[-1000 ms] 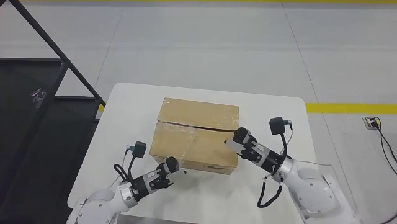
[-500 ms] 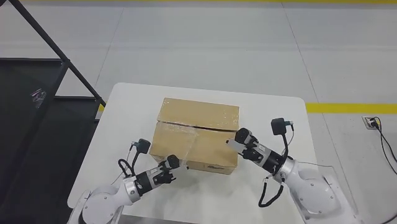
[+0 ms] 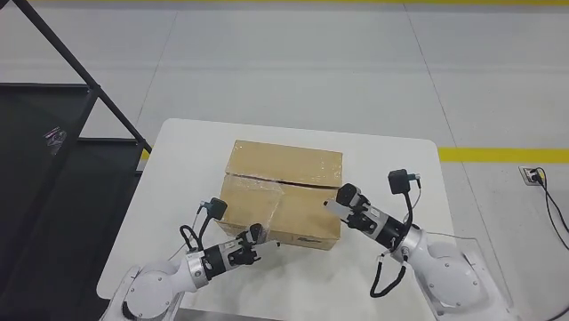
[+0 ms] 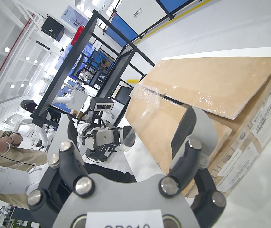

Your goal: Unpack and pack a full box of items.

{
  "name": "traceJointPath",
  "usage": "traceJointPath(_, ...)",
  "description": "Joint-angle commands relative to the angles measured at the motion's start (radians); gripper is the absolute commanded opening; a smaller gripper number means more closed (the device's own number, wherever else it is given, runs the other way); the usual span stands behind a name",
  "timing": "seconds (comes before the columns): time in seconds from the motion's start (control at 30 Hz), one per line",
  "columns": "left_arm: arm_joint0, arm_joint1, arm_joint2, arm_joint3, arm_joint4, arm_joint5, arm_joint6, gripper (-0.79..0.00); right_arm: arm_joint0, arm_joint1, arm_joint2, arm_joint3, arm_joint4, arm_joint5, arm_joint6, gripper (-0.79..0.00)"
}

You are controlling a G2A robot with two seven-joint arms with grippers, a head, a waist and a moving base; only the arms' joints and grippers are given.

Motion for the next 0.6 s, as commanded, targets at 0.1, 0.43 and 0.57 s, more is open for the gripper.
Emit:
traceJointPath(0.1,-0.056,-0.003,0.041,0.016,-0.012,-0.004,0.023,0.000,-0.005,0.002,0.001,-0.005,-0.001,0.002,0.001,0.000)
traceJointPath(0.43,-0.211,-0.018,0.144,0.078,-0.009,0.038,0.078,0.000,-0.041,0.003,0.033,-0.012,0.024,-0.022,-0.083,0.000)
traceJointPath(0.57,-0.284,-0.029,0.198,0.142,-0.029,0.048,0.086,0.000,-0.063,0.005,0.048,-0.018,0.019,-0.028,-0.105,0.000)
